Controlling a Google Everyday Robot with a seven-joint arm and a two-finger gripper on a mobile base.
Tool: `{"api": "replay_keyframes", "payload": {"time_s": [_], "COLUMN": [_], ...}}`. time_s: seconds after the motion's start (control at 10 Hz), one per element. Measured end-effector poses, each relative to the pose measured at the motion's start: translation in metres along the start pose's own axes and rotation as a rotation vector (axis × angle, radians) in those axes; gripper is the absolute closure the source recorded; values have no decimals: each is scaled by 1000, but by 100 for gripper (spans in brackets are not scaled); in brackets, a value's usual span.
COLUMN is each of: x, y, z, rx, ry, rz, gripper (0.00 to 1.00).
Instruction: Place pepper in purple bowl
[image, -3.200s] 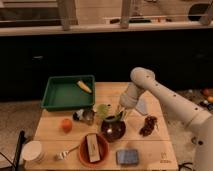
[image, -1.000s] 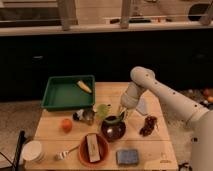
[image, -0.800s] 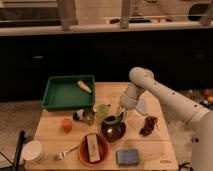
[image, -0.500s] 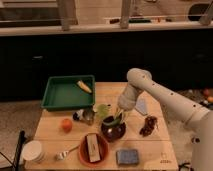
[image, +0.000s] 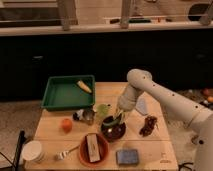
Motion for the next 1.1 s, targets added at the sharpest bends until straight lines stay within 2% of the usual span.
{"api": "replay_keyframes", "payload": {"time_s": [0.2,0.3,1.1], "x": [0,-1,-1], "y": [1,1,-1], "z": [-1,-1,-2], "rx": [0,0,0], "ry": [2,2,1], "rz": [2,2,-13], "gripper": [30,24,23]}}
